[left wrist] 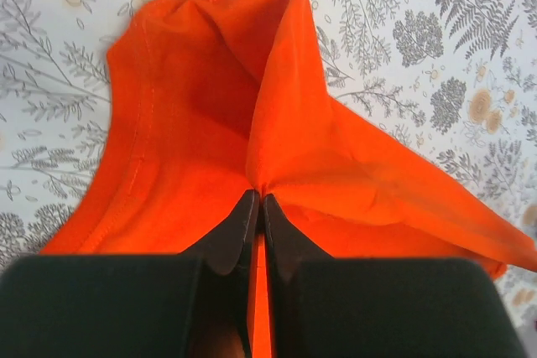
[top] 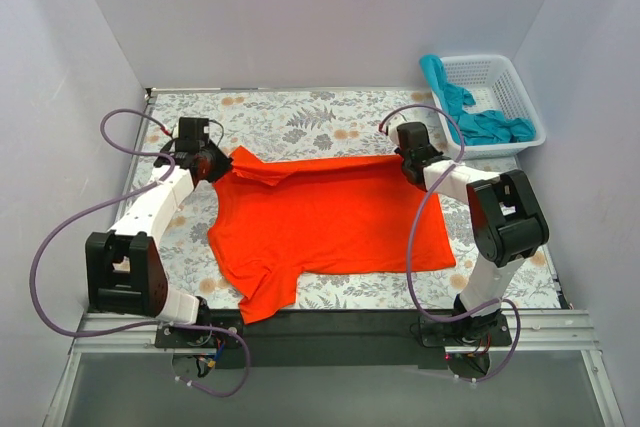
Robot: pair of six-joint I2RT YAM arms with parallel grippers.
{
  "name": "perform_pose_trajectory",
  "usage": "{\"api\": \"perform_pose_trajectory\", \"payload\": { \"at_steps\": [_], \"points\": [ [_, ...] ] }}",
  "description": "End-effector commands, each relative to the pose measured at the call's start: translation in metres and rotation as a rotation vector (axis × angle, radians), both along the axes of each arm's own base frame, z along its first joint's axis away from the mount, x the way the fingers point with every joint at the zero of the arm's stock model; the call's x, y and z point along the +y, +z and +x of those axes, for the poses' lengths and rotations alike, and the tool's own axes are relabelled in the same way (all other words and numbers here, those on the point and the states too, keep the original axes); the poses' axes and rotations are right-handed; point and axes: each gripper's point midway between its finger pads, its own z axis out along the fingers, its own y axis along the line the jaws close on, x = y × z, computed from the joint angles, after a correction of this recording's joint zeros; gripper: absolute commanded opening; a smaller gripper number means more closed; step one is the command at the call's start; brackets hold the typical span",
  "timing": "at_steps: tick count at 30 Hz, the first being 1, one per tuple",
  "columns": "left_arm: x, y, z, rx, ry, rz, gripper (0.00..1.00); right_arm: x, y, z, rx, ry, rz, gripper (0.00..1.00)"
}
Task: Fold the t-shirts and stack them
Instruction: Fold the tshirt
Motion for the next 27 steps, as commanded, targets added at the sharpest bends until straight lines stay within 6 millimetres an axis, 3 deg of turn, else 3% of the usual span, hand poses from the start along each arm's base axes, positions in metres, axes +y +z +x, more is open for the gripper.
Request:
{"api": "perform_pose_trajectory", "payload": {
  "at_steps": [1,14,19,25,27],
  "points": [
    [-0.007,0.009,-0.011,-0.031,0.048,-0.096,0.00,-0.004,0.007,-0.010,-0.023,-0.054,0.057,0.01],
    [-0.012,-0.016,-0.049,0.025,0.111,-0.187,0.00,-0.006,-0.021,-0.034,0.043,-0.098,0.118,0.01],
    [-0.019,-0.034,-0.065,0.072,0.104,-0.234,0.00,-0.004,-0.036,-0.040,0.084,-0.112,0.144,0.09],
    [-0.027,-0.036,-0.074,0.072,0.106,-0.294,0.00,-0.001,-0.030,-0.045,0.068,-0.130,0.197,0.14],
    [-0.032,-0.029,-0.073,0.050,0.102,-0.330,0.00,0.001,-0.029,-0.045,0.067,-0.133,0.214,0.14]
  ]
}}
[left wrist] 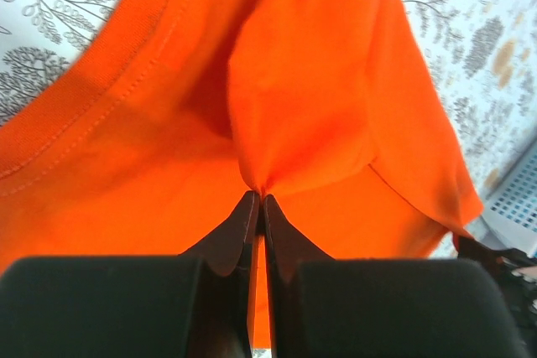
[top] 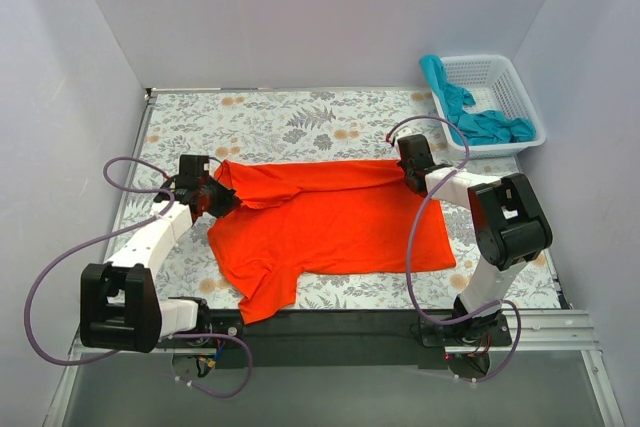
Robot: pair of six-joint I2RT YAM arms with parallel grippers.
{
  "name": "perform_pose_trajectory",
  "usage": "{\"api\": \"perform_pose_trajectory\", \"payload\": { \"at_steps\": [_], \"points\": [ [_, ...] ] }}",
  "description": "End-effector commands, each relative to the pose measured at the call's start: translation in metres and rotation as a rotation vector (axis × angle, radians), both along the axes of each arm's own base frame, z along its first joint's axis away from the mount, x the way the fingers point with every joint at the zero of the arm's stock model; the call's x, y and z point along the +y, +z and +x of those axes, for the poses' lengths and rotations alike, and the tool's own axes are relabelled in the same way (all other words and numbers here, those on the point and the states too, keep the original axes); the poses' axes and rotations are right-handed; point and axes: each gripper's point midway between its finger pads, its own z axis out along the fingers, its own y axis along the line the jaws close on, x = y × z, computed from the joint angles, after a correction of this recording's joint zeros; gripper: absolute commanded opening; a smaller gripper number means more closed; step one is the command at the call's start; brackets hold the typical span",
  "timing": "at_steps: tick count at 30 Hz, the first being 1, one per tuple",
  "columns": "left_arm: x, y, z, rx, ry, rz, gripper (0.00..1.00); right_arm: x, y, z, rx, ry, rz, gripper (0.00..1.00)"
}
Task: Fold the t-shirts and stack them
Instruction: Fold the tshirt
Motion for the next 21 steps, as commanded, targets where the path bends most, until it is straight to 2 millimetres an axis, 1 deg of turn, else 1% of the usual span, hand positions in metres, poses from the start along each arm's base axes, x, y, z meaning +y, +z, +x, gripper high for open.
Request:
{"api": "perform_pose_trajectory", "payload": {
  "at_steps": [1,5,8,10,11,12,13,14,15,18,21],
  "points": [
    [-0.009,0.026,0.007,-0.085,0.010,-0.078,0.00,0.004,0.015,0.001,-0.047,-0.028,0.061,0.14],
    [-0.015,0.040,0.010,-0.103,0.004,-0.117,0.00,0.005,0.013,0.003,-0.038,-0.038,0.067,0.15],
    [-0.023,0.046,0.008,-0.104,-0.007,-0.169,0.00,0.004,0.015,0.004,-0.046,-0.048,0.073,0.15],
    [-0.025,0.045,0.005,-0.096,-0.012,-0.178,0.00,0.005,0.016,0.004,-0.046,-0.052,0.073,0.16],
    [-0.025,0.043,0.003,-0.087,-0.011,-0.181,0.00,0.004,0.016,0.004,-0.046,-0.056,0.073,0.20],
    [-0.026,0.037,-0.002,-0.072,-0.009,-0.186,0.00,0.004,0.016,0.003,-0.045,-0.058,0.074,0.20],
    [-0.028,0.037,-0.005,-0.070,-0.013,-0.203,0.00,0.003,0.014,0.001,-0.040,-0.061,0.075,0.20],
    [-0.029,0.036,-0.007,-0.062,-0.006,-0.216,0.00,0.004,0.016,0.000,-0.046,-0.060,0.078,0.21],
    [-0.030,0.031,-0.012,-0.049,-0.006,-0.223,0.00,0.003,0.016,-0.001,-0.046,-0.063,0.079,0.21],
    [-0.032,0.034,-0.015,-0.056,-0.004,-0.245,0.00,0.004,0.017,-0.002,-0.051,-0.066,0.090,0.22],
    [-0.031,0.044,-0.010,-0.085,-0.015,-0.229,0.00,0.004,0.016,-0.002,-0.047,-0.067,0.094,0.22]
  ]
}}
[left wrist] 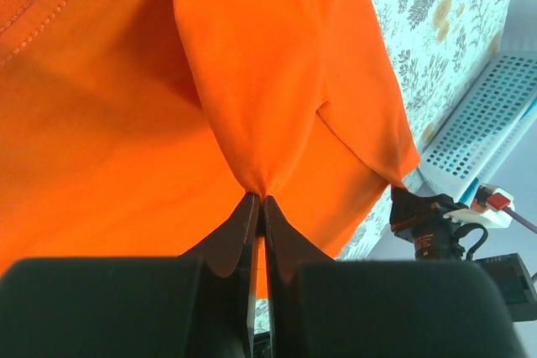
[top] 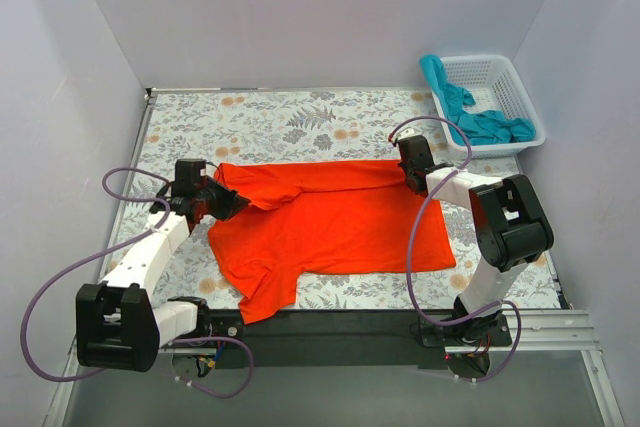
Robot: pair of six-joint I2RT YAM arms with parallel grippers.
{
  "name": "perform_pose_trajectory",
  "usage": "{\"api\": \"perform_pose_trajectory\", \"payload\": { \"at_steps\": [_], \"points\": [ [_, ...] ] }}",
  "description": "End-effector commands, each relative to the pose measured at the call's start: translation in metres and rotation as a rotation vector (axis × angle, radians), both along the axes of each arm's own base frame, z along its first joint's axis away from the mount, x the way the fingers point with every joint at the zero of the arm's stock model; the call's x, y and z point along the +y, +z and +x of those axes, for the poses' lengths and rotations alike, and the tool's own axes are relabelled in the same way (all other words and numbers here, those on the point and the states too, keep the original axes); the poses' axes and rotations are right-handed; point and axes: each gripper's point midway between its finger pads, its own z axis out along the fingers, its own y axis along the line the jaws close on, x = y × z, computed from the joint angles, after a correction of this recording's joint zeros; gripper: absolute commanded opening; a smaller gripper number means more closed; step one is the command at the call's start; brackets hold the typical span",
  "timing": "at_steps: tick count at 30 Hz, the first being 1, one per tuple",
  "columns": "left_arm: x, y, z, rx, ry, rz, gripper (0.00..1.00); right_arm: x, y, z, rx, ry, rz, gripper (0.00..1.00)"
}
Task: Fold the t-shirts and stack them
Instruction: Fold the tshirt
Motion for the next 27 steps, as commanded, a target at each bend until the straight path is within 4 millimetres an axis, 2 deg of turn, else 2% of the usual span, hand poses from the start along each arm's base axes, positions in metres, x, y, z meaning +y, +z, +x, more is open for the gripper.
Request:
{"api": "perform_pose_trajectory", "payload": {
  "at_steps": [1,7,10,14,15,19,23,24,27],
  "points": [
    [-0.001,0.029,0.008,-0.065,-0.007,-0.009,0.00,0.003,0.020,0.007,-0.064,-0.024,0.040,0.22],
    [-0.012,0.044,0.010,-0.077,-0.035,-0.070,0.00,0.005,0.018,0.008,-0.061,-0.024,0.048,0.21],
    [-0.015,0.042,0.005,-0.067,-0.051,-0.085,0.00,0.004,0.016,0.007,-0.056,-0.024,0.045,0.21],
    [-0.018,0.025,-0.010,-0.020,-0.052,-0.102,0.00,0.003,0.012,0.004,-0.046,-0.026,0.046,0.22],
    [-0.018,0.015,-0.016,0.005,-0.053,-0.104,0.00,0.004,0.011,0.004,-0.044,-0.024,0.050,0.22],
    [-0.018,0.002,-0.028,0.027,-0.060,-0.099,0.01,0.004,0.007,0.000,-0.036,-0.030,0.058,0.23],
    [-0.013,-0.016,-0.042,0.052,-0.055,-0.069,0.19,0.009,0.014,0.000,-0.056,-0.022,0.096,0.43],
    [-0.011,-0.019,-0.043,0.052,-0.057,-0.053,0.24,0.007,0.013,-0.006,-0.035,-0.026,0.093,0.47],
    [0.001,-0.018,-0.040,0.033,-0.037,0.023,0.49,0.009,0.026,-0.006,-0.058,-0.018,0.117,0.58]
  ]
}}
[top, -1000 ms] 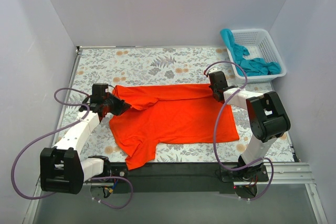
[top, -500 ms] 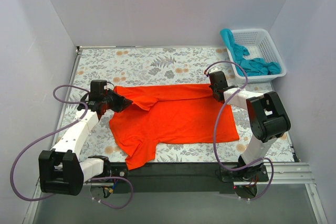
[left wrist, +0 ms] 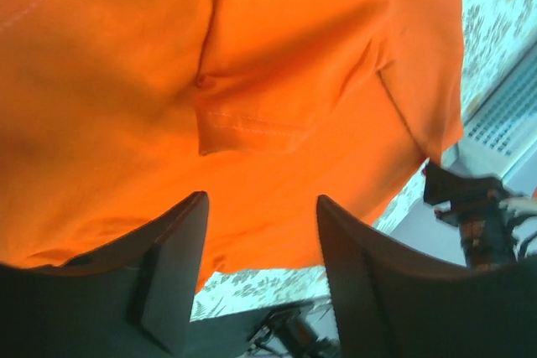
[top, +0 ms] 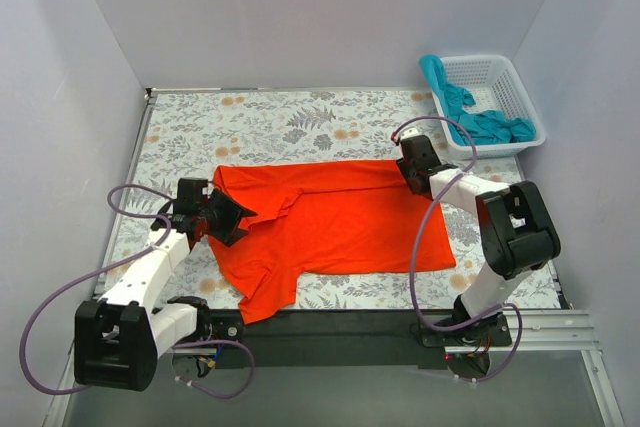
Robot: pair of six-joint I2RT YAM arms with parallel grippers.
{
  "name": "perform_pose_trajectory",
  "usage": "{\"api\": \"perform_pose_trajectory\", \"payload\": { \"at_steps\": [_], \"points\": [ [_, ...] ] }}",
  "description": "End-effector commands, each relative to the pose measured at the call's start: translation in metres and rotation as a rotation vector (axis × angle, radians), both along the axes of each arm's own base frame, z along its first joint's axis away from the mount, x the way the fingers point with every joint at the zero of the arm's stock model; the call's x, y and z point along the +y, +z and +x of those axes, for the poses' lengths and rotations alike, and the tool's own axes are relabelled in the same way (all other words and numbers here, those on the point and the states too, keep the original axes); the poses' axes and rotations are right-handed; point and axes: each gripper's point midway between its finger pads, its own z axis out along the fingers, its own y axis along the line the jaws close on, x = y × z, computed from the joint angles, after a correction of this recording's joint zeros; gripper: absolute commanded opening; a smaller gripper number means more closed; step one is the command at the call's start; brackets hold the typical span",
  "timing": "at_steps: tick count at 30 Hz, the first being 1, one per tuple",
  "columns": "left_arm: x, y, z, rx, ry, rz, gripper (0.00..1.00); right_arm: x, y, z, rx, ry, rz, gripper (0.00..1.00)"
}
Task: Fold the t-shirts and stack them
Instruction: Fold the tshirt
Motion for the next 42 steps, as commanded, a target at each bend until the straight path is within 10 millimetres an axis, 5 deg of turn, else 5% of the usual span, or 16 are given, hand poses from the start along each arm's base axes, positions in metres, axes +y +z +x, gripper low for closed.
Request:
{"api": "perform_pose_trajectory", "payload": {
  "at_steps": [1,2,6,9,13,17,22,31,42],
  "points": [
    [0.015,0.009,0.007,-0.062,0.002,0.109,0.55,0.006,0.025,-0.001,-0.053,0.004,0.066,0.60],
    [0.022,0.020,0.016,-0.098,0.011,0.153,0.69,0.014,0.033,-0.002,-0.061,0.037,0.110,0.65],
    [0.050,0.039,0.048,-0.185,0.023,0.334,0.86,0.037,0.055,-0.002,-0.081,0.110,0.228,0.72],
    [0.066,0.040,0.080,-0.207,0.017,0.443,0.86,0.045,0.064,0.000,-0.091,0.134,0.283,0.72],
    [0.070,0.018,0.122,-0.185,-0.018,0.487,0.79,0.042,0.064,0.007,-0.081,0.107,0.376,0.71],
    [0.078,-0.004,0.147,-0.148,-0.030,0.530,0.74,0.043,0.059,0.015,-0.055,0.105,0.459,0.67],
    [0.083,-0.003,0.177,-0.190,-0.036,0.565,0.72,0.043,0.050,0.030,-0.029,0.084,0.503,0.62],
    [0.091,-0.014,0.196,-0.199,-0.044,0.599,0.68,0.036,0.034,0.060,-0.020,0.000,0.525,0.57],
    [0.091,-0.027,0.192,-0.207,-0.064,0.566,0.48,0.026,0.015,0.078,-0.003,-0.039,0.549,0.50]
  ]
}}
